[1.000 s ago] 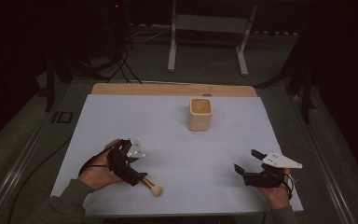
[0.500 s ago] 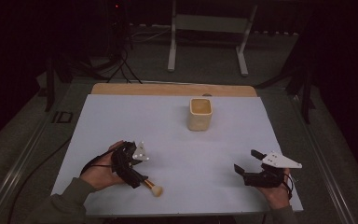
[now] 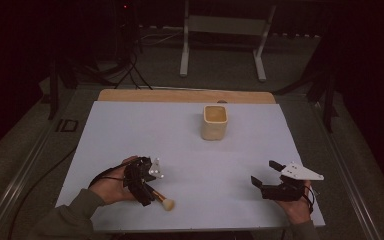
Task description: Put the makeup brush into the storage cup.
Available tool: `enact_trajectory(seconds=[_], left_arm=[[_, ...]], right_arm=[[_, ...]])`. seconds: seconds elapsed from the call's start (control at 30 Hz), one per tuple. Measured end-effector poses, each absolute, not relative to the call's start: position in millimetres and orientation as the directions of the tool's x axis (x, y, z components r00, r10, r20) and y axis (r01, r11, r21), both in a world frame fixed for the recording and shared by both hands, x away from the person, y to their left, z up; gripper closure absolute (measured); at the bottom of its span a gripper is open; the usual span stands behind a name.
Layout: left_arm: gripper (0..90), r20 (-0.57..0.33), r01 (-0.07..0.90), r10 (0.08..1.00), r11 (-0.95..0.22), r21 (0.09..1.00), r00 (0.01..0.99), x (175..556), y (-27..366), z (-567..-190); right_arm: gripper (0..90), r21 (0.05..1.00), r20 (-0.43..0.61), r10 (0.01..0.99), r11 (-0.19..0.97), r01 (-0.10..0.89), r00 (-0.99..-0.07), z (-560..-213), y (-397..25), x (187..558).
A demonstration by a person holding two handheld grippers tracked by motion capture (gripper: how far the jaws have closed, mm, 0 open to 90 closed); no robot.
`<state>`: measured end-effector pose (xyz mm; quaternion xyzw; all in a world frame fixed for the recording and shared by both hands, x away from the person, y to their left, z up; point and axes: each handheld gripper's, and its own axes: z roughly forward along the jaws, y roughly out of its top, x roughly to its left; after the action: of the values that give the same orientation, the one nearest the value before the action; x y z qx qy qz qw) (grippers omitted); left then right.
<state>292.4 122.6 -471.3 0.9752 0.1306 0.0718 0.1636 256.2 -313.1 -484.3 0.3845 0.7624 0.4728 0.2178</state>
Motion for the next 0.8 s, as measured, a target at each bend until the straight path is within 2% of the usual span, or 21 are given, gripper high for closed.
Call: enact_trajectory(seconds=[0.4,0.57,0.63,0.73,0.8], left_arm=[[14.8,0.072,0.191,0.221,-0.936,0.296,0.973,291,116,-481],[20.3,0.068,0.176,0.201,-0.947,0.270,0.977,291,114,-485],[27.3,0.060,0.162,0.183,-0.953,0.258,0.981,292,114,-488],[47.1,0.054,0.149,0.165,-0.962,0.227,0.985,294,113,-492],[61.3,-0.002,0.172,0.177,-0.957,0.235,0.984,296,112,-492]], right_arm=[[9.4,0.887,0.033,0.789,0.260,0.382,-0.614,-485,-313,256],[9.4,0.886,0.034,0.787,0.261,0.383,-0.616,-485,-312,256],[9.4,0.886,0.035,0.787,0.261,0.383,-0.616,-485,-312,256],[9.4,0.885,0.036,0.787,0.261,0.385,-0.616,-485,-313,256],[9.5,0.886,0.035,0.787,0.262,0.384,-0.616,-485,-313,256]])
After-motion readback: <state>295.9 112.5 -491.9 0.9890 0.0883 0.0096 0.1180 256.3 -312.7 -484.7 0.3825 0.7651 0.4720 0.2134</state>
